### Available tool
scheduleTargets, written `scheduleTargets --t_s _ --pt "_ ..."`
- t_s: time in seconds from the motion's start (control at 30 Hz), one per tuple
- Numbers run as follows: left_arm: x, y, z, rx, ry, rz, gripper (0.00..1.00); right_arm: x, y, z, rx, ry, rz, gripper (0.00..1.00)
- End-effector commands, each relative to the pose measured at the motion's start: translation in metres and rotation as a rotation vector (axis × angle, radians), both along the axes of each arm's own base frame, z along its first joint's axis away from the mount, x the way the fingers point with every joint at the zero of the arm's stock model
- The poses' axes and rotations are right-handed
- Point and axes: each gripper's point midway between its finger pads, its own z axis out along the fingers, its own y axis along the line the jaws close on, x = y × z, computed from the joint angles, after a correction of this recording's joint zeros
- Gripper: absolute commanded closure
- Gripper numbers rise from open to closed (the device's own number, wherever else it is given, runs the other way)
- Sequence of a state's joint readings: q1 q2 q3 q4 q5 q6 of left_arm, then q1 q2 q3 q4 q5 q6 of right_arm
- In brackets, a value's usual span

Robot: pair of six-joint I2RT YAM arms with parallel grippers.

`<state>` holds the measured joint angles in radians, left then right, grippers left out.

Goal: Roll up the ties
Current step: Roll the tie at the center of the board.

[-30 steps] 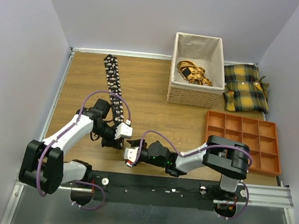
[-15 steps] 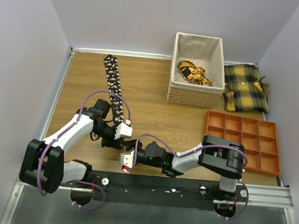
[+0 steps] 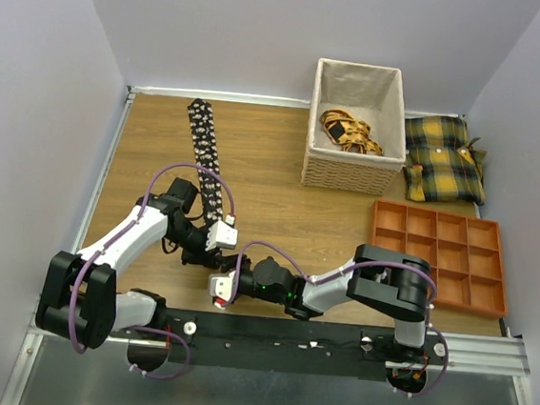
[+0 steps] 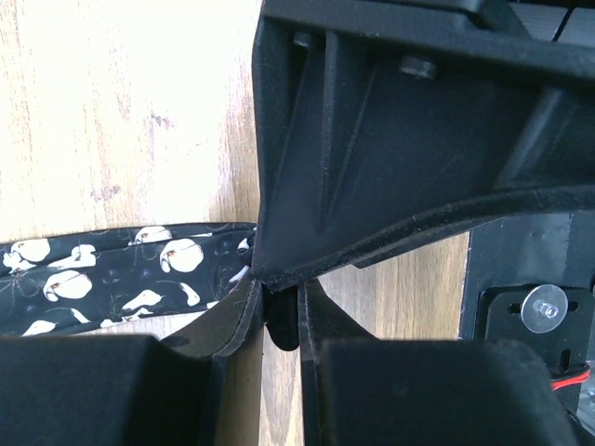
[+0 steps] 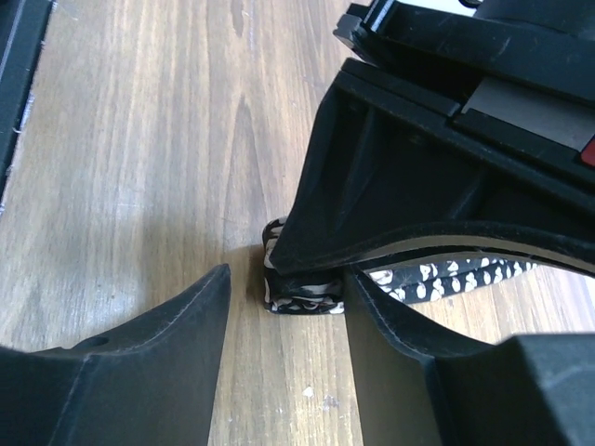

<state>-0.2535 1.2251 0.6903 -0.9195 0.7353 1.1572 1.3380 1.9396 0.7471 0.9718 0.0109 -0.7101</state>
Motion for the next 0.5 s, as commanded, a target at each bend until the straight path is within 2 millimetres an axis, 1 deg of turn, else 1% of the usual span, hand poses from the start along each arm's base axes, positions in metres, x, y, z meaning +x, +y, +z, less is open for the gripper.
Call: scheduleTargets --t_s 0.0,0.03,0.2,0.3,0.37,0.43,0.47 --pt "-0.004 -0.013 0.012 -0.077 0.013 -0.028 0.87 0.010 -0.009 -0.014 -0.023 0.023 -0.085 0.43" --pt "-0.004 -0.012 0.012 -0.077 0.012 -0.027 0.87 0.010 -0.012 -0.016 -0.024 0.030 -0.086 0.43" --pt "-0.005 -0.012 0.012 -0.078 0.011 -0.032 0.87 0.003 -0.018 -0.015 -0.003 0.096 -0.087 0.42" --pt "-0.005 -0.012 0.012 -0.077 0.014 -0.035 0.87 0.009 -0.015 -0.014 -0.002 0.094 -0.118 0.40" --pt "-0.005 -0.012 0.012 -0.079 0.013 -0.037 0.87 0.013 -0.012 -0.016 -0.016 0.085 -0.130 0.40" --pt "-0.007 -0.012 0.012 -0.078 0.021 -0.040 0.87 0.017 -0.011 -0.019 -0.027 0.082 -0.143 0.40" --pt "-0.007 -0.012 0.012 -0.078 0.021 -0.041 0.87 0.017 -0.012 -0.026 -0.048 0.090 -0.155 0.40"
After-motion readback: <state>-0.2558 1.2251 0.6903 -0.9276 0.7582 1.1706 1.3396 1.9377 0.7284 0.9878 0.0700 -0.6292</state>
